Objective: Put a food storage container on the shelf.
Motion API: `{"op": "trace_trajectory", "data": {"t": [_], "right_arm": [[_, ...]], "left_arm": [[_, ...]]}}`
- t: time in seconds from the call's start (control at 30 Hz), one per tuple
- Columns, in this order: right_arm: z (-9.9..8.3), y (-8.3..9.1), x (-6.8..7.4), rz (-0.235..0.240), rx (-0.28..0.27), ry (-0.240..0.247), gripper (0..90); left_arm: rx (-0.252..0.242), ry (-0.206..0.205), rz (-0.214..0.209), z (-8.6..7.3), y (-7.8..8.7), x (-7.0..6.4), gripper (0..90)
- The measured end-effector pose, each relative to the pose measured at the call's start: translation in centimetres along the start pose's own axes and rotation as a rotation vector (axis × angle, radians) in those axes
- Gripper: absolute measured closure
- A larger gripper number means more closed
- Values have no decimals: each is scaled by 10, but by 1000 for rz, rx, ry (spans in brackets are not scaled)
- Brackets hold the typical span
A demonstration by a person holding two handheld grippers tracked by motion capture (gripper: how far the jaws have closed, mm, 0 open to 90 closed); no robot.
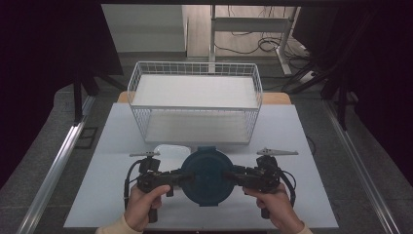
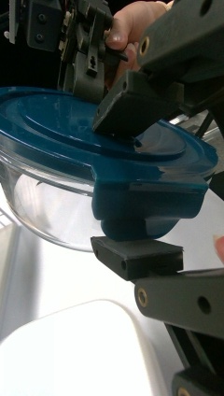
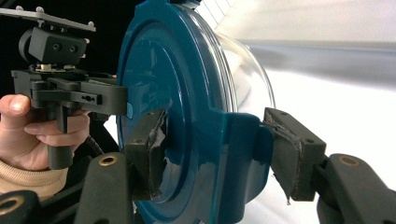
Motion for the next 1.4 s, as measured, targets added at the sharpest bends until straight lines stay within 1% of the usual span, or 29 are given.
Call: {"op": "trace_trajectory", "data": {"t": [0.23,0.4,0.73,0.87,0.93,1.03,1.23,1.4], "right_arm": [[16,-6,6,1,2,30,414],[26,-10,8,7,6,34,415],[46,-13,15,17,0,48,415],[55,-13,17,18,2,56,415],[59,-13,17,14,5,63,415],[66,-13,18,13,6,62,414],[81,-12,19,19,-16,67,415],[90,-12,22,17,-32,81,415]], "left_arm": [[-21,3,-3,11,8,3,399],[-39,1,6,19,14,3,400],[-61,-21,13,37,25,0,402],[-69,-24,12,45,27,-1,402],[-69,-18,7,49,27,-1,402],[-75,-19,6,56,29,-1,402],[-87,-35,14,72,33,-6,403],[-93,-42,11,81,36,-7,403]]}}
Point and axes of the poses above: each handheld gripper's, and its own axes: y roughly backward along the jaws, z roughly out of its top, x roughly to its left, the point moved 6 cm from there along -y, roughly forward along the jaws, and after that the axes turned 11 degrees about z, right-handed, at the moved point
